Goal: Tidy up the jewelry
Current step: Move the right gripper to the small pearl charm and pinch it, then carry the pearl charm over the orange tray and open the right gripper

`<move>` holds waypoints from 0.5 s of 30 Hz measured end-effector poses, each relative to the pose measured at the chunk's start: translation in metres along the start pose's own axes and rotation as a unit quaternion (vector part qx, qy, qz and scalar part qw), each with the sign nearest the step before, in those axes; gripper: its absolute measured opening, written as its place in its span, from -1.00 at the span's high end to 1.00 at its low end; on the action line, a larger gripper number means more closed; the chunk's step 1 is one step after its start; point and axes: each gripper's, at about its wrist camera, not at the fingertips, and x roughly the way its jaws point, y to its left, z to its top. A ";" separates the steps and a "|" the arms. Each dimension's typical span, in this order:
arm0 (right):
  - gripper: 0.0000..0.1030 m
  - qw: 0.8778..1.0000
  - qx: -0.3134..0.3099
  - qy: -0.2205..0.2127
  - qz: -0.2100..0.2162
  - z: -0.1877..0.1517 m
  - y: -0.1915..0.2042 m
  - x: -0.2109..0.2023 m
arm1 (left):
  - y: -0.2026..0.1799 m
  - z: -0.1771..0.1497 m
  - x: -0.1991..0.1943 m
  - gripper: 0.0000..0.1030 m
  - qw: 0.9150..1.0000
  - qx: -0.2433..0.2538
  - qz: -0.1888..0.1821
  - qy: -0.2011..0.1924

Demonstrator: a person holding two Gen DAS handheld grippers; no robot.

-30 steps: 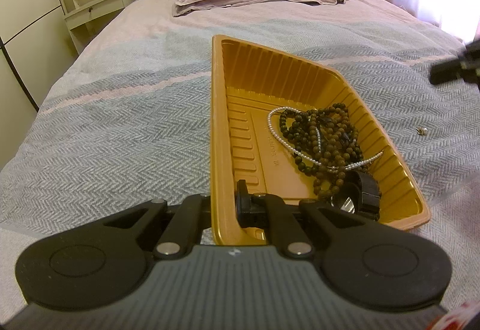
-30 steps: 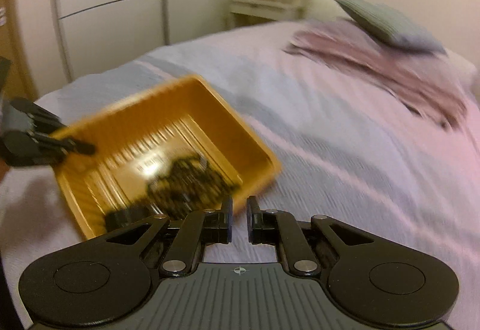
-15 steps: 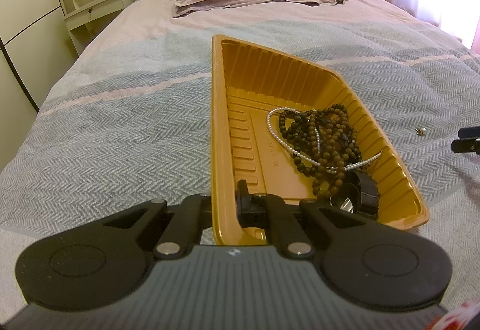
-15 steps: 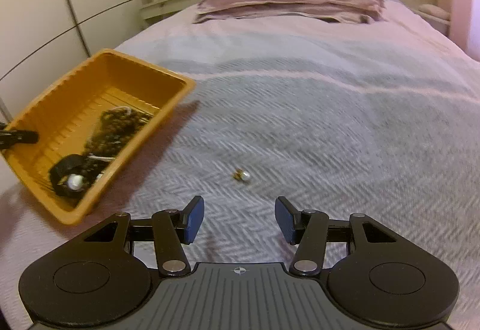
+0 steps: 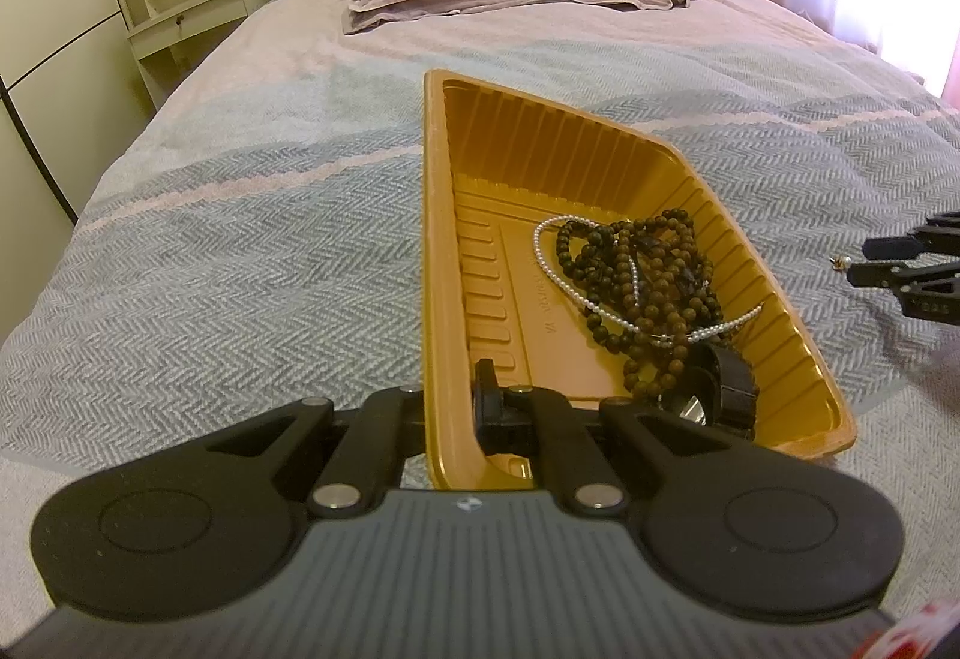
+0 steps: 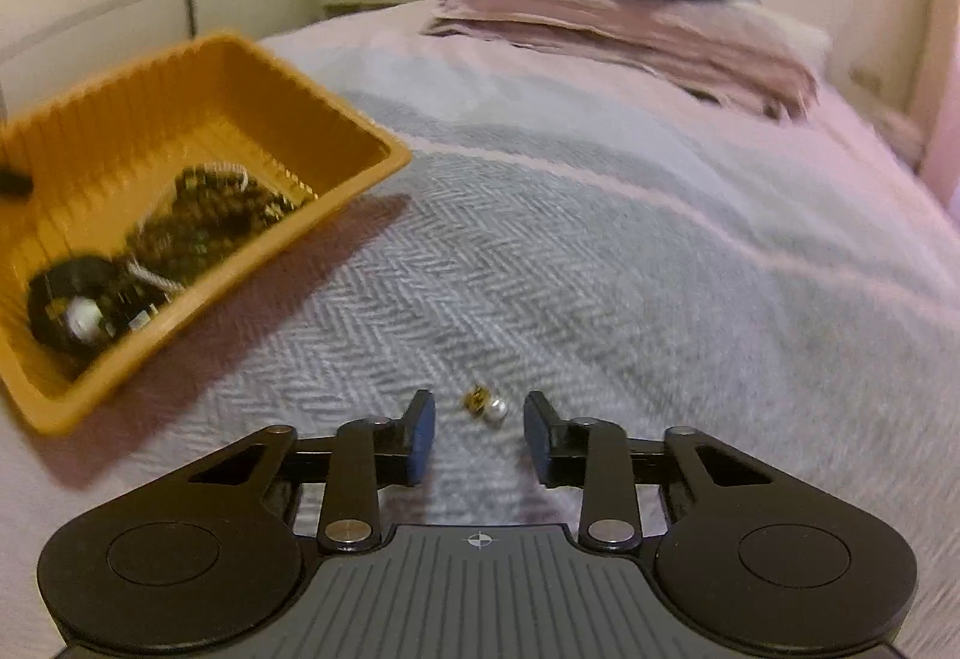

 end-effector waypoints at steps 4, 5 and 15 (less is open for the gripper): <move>0.55 0.998 -0.058 0.013 -0.013 0.002 0.002 0.014 | 0.000 0.000 0.001 0.91 1.000 -0.001 0.000 0.000; 0.56 0.997 -0.071 0.020 -0.015 0.002 0.002 0.017 | 0.000 0.000 0.001 0.91 1.000 -0.002 0.000 0.000; 0.84 0.990 -0.139 0.032 -0.001 -0.005 0.011 0.026 | 0.000 -0.001 0.001 0.91 1.000 -0.002 0.000 0.000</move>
